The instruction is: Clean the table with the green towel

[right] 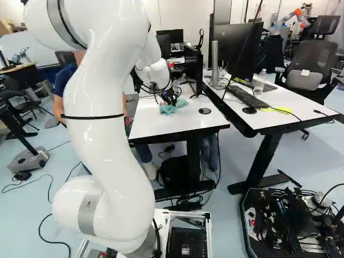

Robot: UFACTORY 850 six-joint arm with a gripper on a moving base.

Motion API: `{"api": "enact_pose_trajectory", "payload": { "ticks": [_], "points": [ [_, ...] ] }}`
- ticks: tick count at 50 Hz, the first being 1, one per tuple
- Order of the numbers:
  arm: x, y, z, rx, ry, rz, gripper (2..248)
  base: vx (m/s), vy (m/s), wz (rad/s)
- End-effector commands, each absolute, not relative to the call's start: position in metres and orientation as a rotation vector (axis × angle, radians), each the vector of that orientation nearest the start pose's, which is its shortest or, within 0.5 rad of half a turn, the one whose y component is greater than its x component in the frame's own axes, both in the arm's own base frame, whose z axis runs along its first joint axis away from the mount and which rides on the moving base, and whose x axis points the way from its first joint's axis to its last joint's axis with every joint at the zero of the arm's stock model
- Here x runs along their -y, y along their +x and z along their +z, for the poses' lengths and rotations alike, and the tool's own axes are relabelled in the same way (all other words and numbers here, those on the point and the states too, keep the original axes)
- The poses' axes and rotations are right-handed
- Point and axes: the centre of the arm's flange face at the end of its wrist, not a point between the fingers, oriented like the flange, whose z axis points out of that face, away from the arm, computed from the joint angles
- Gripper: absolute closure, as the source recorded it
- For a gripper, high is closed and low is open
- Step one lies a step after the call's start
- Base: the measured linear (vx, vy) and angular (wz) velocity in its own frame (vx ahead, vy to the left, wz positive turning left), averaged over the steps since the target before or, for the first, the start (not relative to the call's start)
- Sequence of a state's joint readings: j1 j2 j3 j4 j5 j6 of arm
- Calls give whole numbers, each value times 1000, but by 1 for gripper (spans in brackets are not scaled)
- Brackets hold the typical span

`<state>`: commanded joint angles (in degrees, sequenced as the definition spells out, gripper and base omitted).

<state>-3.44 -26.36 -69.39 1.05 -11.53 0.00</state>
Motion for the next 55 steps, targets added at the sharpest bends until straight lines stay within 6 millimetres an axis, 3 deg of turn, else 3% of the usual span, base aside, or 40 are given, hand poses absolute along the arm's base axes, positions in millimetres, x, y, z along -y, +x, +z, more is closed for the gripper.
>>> {"api": "enact_pose_trajectory", "payload": {
  "ticks": [44,55],
  "points": [
    [38,698,421,-108,-2999,-955,211,0,0,0],
    [38,704,420,-107,-2996,-964,211,0,0,0]
  ]
}}
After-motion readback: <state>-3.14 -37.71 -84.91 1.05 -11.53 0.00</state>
